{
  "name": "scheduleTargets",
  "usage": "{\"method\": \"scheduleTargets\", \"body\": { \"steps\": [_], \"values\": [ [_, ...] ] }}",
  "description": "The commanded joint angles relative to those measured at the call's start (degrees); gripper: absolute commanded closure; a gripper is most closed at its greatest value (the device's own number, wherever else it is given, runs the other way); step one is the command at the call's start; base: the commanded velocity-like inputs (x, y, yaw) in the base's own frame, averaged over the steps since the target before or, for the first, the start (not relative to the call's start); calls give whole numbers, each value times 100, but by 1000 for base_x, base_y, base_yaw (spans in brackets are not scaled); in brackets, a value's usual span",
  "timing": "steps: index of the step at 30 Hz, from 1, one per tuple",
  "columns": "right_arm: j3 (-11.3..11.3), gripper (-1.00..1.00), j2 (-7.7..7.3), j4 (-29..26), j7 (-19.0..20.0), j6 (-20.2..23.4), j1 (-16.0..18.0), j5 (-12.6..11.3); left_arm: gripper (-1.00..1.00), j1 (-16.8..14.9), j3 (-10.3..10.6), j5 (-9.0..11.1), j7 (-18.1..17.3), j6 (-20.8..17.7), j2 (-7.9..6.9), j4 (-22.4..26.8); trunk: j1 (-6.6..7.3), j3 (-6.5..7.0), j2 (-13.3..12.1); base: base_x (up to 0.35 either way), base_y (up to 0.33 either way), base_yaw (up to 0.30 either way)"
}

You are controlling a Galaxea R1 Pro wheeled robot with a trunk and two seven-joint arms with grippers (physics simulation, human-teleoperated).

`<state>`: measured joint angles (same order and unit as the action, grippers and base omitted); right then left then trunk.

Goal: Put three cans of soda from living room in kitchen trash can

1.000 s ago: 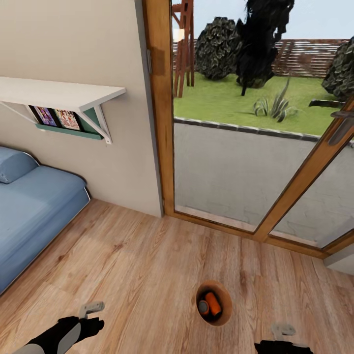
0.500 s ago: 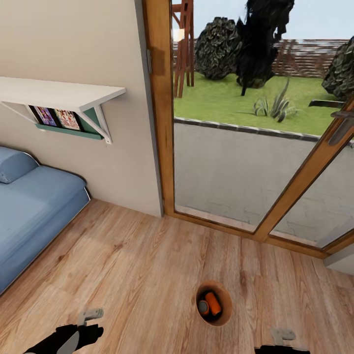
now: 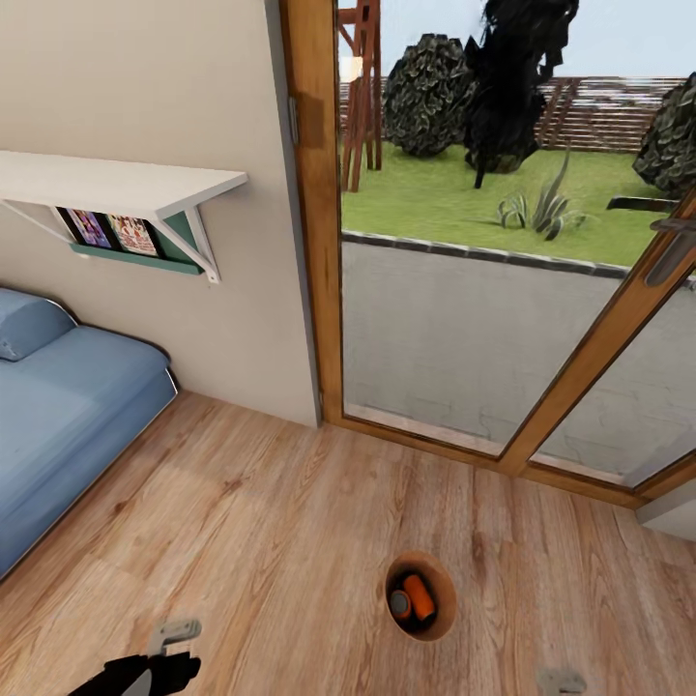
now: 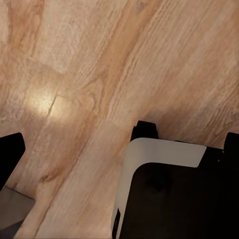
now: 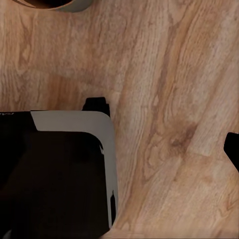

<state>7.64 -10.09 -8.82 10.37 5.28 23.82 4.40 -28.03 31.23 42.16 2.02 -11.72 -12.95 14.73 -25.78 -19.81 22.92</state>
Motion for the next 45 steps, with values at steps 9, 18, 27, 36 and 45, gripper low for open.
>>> {"method": "scheduleTargets", "body": {
  "steps": [9,18,27,36,45],
  "values": [
    [-1,-100,-2,383,0,-122,0,0,-100,132,-3,5,5,111,59,-5,0,0,0,0,0,0],
    [-7,-100,13,702,-2,-139,0,0,-100,370,-1,11,19,210,77,-5,0,0,0,0,0,0],
    [-8,-100,16,797,-105,-141,-47,0,-100,517,-3,13,25,292,81,-5,0,0,0,0,0,0],
    [-8,-100,19,811,-162,-142,-98,0,-100,630,-3,15,26,315,82,-5,0,0,0,0,0,0],
    [-8,-100,50,812,-166,-142,-119,-4,-100,646,-3,12,26,348,82,-5,0,0,0,0,0,0]
  ]
}}
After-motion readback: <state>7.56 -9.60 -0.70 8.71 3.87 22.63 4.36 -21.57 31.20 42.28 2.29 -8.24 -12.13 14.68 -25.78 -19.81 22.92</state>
